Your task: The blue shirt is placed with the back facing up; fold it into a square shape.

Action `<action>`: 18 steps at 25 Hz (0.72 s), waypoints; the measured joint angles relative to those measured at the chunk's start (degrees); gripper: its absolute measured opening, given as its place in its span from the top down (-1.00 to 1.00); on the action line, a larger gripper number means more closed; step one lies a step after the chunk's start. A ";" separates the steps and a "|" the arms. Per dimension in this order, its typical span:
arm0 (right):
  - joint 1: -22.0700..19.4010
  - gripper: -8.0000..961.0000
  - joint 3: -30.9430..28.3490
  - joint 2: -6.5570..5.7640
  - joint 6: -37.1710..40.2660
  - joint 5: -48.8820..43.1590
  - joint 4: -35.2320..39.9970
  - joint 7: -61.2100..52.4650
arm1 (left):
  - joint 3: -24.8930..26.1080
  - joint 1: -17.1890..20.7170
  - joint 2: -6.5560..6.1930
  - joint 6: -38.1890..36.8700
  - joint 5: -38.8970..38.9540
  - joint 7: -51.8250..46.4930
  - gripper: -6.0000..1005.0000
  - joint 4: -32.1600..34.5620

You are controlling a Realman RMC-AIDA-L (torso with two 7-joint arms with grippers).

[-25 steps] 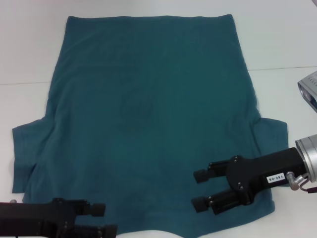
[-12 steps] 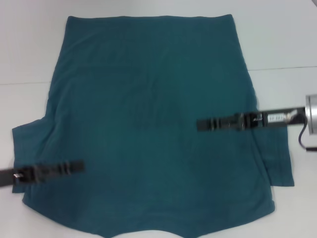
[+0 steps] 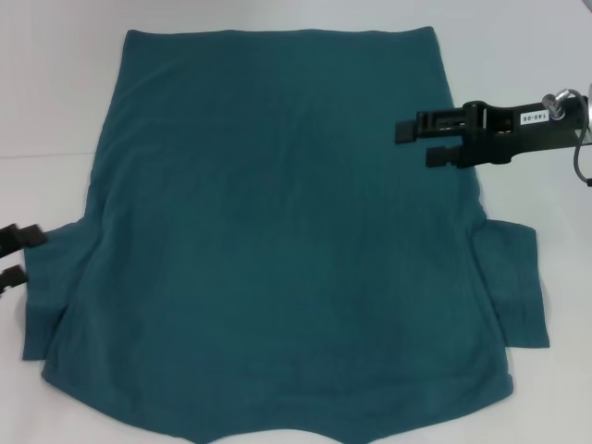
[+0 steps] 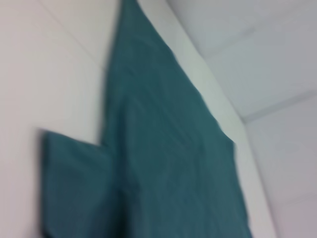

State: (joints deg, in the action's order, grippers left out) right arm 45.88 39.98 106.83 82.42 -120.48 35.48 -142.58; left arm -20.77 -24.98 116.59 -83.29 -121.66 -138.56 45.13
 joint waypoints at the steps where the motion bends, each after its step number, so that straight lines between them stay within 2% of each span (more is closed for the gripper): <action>1: 0.02 -0.93 -0.01 -0.04 -0.06 -0.01 0.15 -0.28 | 0.27 0.16 -0.13 1.39 -0.32 -0.29 -0.68 -0.19; 5: -0.02 -0.93 0.04 -0.13 -0.31 -0.04 0.21 -0.57 | 0.47 0.11 -0.42 9.15 -2.43 -0.60 -0.68 -3.36; 10: -0.08 -0.93 0.23 -0.15 -0.33 -0.65 0.20 -0.60 | 0.28 -1.02 -0.73 13.10 -4.92 -0.30 -0.68 -6.87; 18: -0.53 -0.93 -0.13 -0.36 -0.39 -0.73 0.20 -0.63 | -1.74 -1.29 -0.39 17.12 -5.27 -0.07 -0.68 -8.99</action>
State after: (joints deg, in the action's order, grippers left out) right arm 45.36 39.84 106.47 82.03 -121.21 35.69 -143.21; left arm -22.51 -26.27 116.19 -66.17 -126.94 -138.63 36.15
